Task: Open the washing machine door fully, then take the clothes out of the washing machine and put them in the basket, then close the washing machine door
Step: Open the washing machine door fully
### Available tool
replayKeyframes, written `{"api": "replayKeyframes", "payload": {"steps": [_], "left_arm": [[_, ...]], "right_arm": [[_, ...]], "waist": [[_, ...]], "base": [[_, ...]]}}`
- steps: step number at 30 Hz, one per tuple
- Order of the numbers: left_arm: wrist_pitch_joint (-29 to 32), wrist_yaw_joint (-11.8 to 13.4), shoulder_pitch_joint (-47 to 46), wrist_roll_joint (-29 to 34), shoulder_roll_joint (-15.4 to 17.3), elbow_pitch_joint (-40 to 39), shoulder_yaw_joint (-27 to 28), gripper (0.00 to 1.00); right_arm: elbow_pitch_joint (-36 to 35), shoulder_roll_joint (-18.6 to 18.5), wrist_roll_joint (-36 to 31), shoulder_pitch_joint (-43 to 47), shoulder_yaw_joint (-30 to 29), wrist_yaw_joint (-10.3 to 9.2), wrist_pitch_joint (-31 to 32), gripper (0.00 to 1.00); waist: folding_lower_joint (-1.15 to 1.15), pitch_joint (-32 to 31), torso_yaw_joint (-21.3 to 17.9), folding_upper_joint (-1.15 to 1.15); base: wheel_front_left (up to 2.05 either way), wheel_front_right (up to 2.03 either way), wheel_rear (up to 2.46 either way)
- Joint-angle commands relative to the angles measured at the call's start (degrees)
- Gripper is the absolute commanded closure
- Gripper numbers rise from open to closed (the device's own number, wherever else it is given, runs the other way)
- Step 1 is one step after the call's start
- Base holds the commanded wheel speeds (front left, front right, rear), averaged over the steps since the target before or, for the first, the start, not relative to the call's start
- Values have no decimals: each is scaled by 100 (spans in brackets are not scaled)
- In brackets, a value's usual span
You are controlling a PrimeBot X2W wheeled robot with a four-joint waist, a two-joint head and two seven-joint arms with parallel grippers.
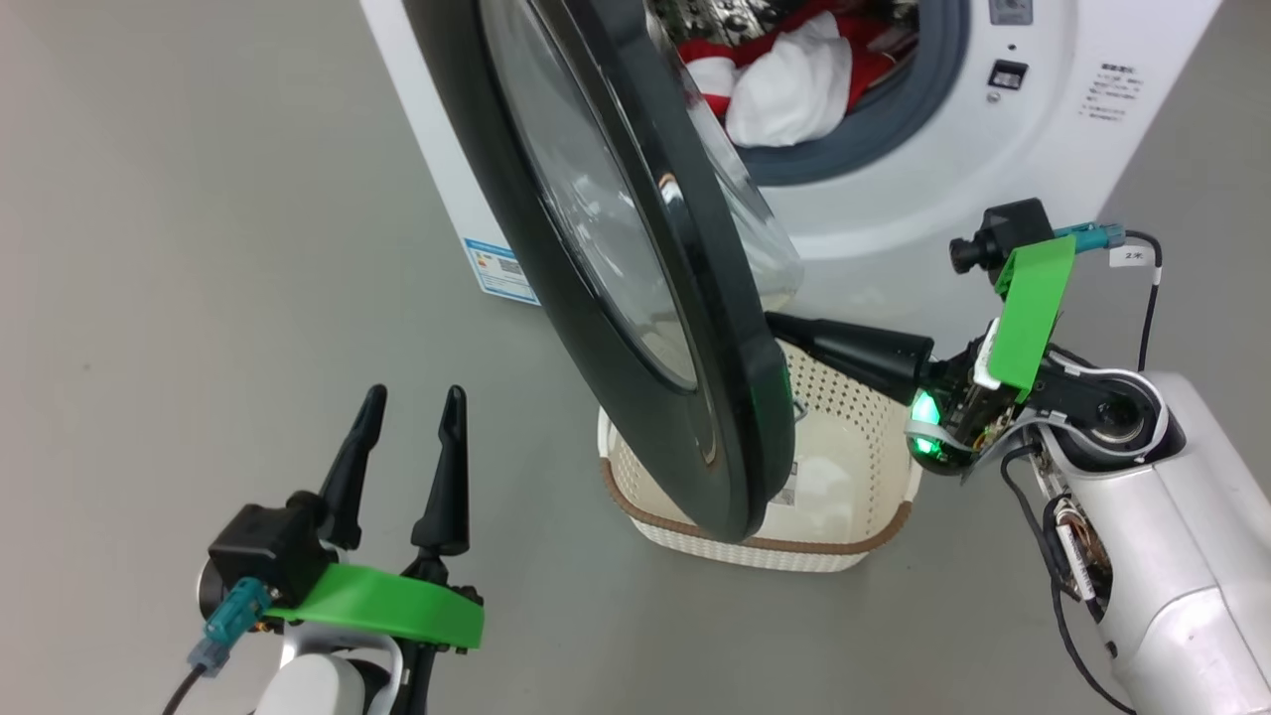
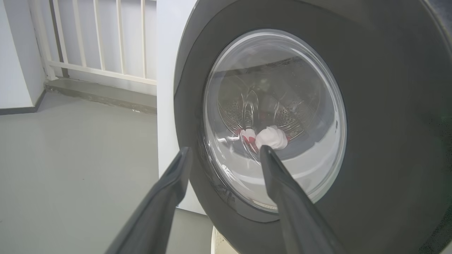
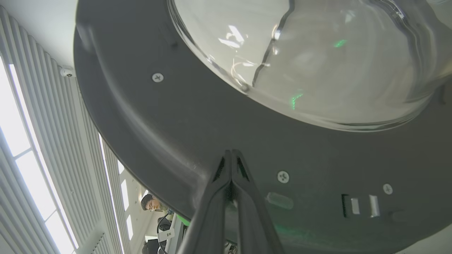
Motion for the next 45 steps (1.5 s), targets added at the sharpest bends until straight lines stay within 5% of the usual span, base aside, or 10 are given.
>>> {"api": "replayKeyframes", "payload": {"steps": [1,22,45], "left_arm": [[-45,26,34,-44,130,-92,159,0],[-45,-46,119,-118,130,158,31,0],[-45,81,400,-306,130,-286,229,0]], "right_arm": [[-151,169,-73,99,155,30,71,100],[-5,340,-187,441,395,30,59,100],[226,356,94,-146,1288,30,-57,100]], "waist": [[1,-150,169,0],[1,-557,1010,0],[1,-305,1153,0]], "base": [[0,0,0],[0,0,0],[0,0,0]]}}
